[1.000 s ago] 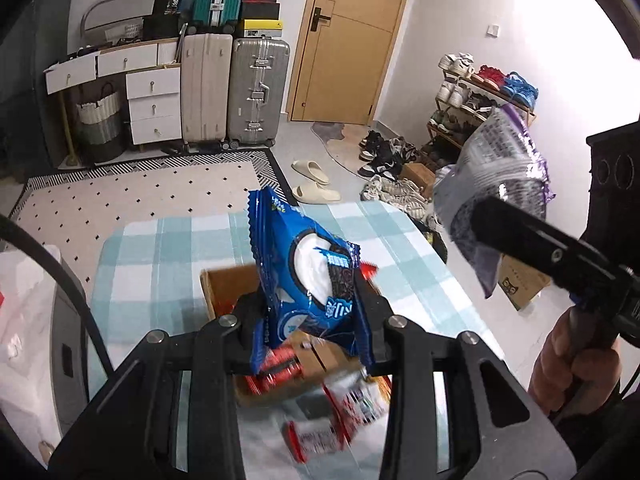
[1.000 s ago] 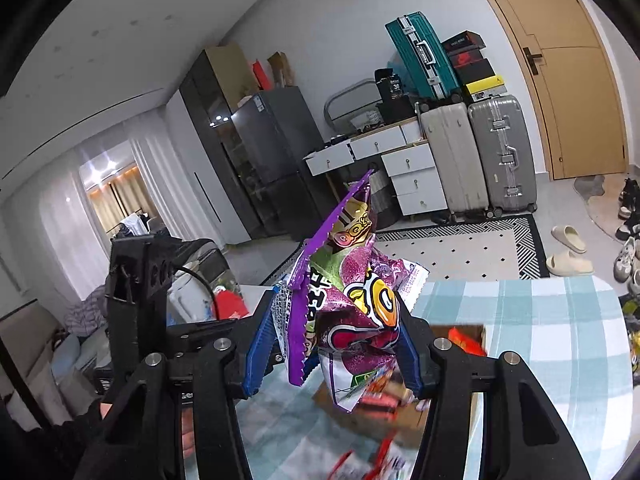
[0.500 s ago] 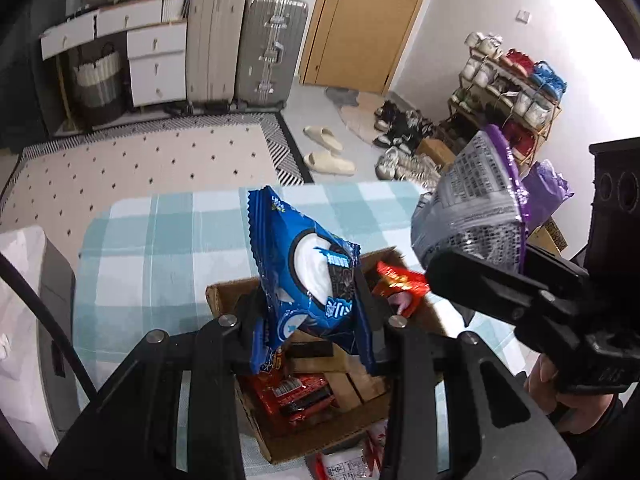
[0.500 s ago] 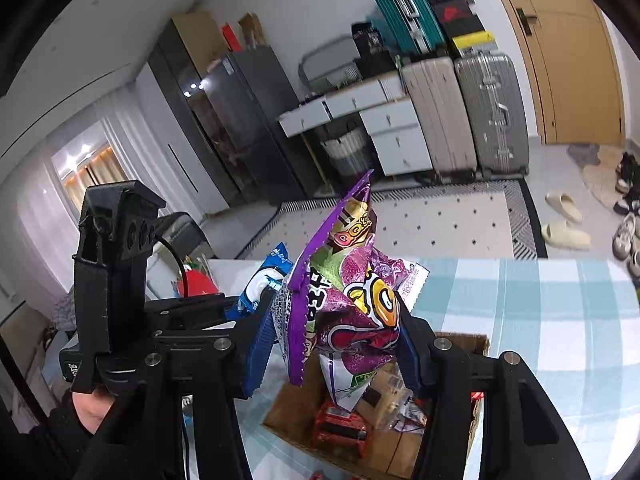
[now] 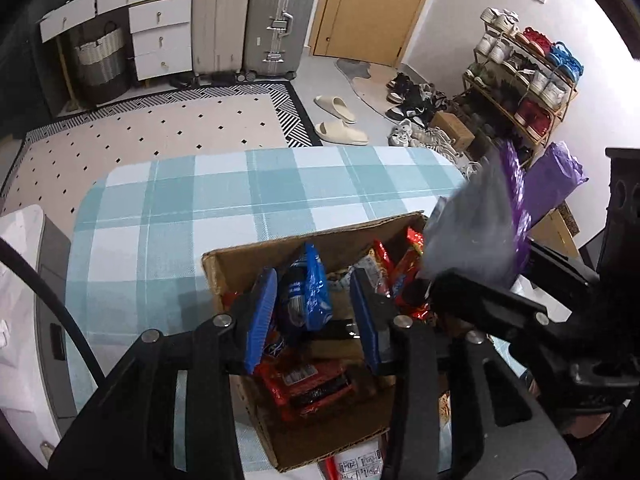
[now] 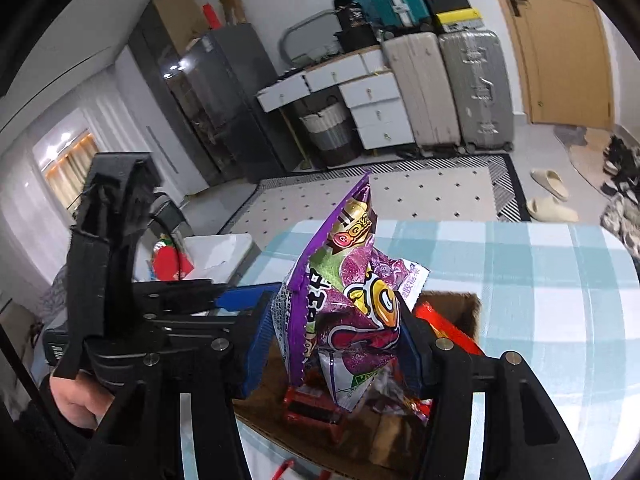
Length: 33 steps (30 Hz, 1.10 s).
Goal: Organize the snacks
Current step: 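Open both grippers to drop the cookie pack and candy bag into the box, then withdraw both tools from the box toward the remaining snack bags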
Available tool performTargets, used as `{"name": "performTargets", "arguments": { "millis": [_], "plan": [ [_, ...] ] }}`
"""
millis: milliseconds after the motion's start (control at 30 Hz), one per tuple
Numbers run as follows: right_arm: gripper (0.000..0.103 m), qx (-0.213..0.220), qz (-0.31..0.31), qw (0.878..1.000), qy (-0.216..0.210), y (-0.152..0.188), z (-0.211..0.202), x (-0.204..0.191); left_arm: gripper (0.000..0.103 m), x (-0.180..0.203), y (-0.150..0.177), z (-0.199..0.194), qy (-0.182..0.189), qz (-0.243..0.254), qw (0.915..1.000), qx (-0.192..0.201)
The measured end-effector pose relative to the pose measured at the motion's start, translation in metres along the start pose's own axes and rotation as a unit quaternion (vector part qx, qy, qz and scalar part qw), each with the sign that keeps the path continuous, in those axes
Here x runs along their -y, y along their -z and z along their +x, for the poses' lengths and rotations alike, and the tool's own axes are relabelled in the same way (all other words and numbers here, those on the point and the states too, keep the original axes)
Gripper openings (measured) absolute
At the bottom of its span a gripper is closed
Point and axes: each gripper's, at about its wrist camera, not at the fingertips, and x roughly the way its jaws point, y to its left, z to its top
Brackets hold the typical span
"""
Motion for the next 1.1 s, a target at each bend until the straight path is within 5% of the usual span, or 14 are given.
{"name": "performTargets", "arguments": {
  "millis": [133,400,533,767,1100],
  "plan": [
    [0.074,-0.001,-0.006,1.000,0.007,0.004,-0.003,0.006,0.040,-0.004,0.012,-0.012,-0.011,-0.002,0.9999,0.008],
    [0.074,0.037,-0.007,0.999,0.005,0.004,-0.042,0.001,0.044,0.005,0.034,-0.050,-0.043,0.020,0.9980,0.040],
    [0.075,0.058,-0.008,0.998,-0.002,0.006,-0.069,-0.007,0.064,0.026,0.054,-0.086,-0.085,0.048,0.9911,0.090],
    [0.075,0.103,-0.035,0.994,0.001,0.019,-0.123,-0.035,0.080,0.063,0.082,-0.150,-0.103,0.068,0.9789,0.163],
    [0.083,0.156,-0.061,0.986,0.004,0.048,-0.189,-0.063,0.082,0.103,0.120,-0.215,-0.100,0.087,0.9680,0.213]
  ]
}}
